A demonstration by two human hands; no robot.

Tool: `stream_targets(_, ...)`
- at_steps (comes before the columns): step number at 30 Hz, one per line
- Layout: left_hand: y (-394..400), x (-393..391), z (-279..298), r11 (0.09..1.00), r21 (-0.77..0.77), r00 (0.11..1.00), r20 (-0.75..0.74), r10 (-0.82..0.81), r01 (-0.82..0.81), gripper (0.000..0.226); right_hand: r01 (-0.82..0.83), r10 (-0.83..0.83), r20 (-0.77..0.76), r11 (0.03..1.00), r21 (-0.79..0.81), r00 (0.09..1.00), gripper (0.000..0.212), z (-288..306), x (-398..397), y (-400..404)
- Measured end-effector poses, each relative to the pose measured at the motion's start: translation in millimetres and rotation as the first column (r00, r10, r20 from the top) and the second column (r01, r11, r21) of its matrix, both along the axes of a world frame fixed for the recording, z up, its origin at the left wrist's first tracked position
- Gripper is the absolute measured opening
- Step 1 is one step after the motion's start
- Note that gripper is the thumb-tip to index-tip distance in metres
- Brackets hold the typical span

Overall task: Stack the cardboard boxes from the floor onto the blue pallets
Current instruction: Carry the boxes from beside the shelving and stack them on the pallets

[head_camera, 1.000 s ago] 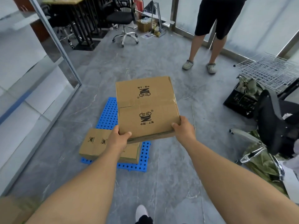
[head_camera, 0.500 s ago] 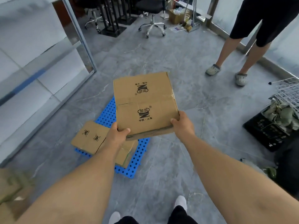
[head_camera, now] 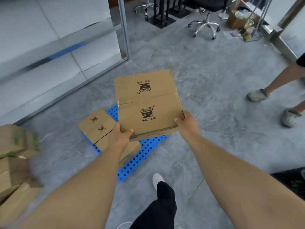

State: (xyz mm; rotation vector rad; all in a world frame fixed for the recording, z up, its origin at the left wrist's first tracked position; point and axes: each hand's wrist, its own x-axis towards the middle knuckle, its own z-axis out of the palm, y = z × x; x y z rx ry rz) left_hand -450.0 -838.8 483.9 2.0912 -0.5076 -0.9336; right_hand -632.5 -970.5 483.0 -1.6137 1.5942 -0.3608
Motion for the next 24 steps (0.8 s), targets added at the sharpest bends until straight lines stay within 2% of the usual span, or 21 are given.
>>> stream_targets(3,-32.1,3.0,-16.9,0.998,-0.007,0.998,-0.029,0.054,-0.055,0.045,-0.029,0.029,-0.017,1.0,0.012,0.999,0.044,-12.8,11.8,-40.6)
stream_targets(5,-64.1,7.4,-35.3,0.987,0.036,0.985,-0.064,0.158,-0.156,0.04,-0.118,0.121,-0.075,0.992,0.039,0.99,0.044,-26.1,28.1,-85.8)
stream_targets(9,-90.0,6.2,-49.3,0.977,0.074,0.977,-0.067,0.203,-0.198,0.033,-0.2,0.203,-0.083,0.979,0.042,0.976,0.046,-37.3,39.4,-126.4)
stream_targets(18,-151.9,9.7,-87.4,0.921,0.144,0.923,-0.08,0.376,-0.363,0.057,-0.402,0.411,-0.135,0.911,0.091,0.902,0.049,-81.7,74.8,-210.8)
stream_targets(22,-176.5,9.2,-116.5,0.877,0.174,0.887,-0.042,0.46,-0.447,0.06,-0.49,0.502,-0.099,0.863,0.126,0.859,0.047,-115.8,94.6,-246.4)
stream_targets(24,-184.1,7.6,-139.6,0.858,0.209,0.877,-0.003,0.48,-0.469,0.055,-0.522,0.533,-0.074,0.843,0.129,0.843,0.047,-138.8,100.4,-259.3)
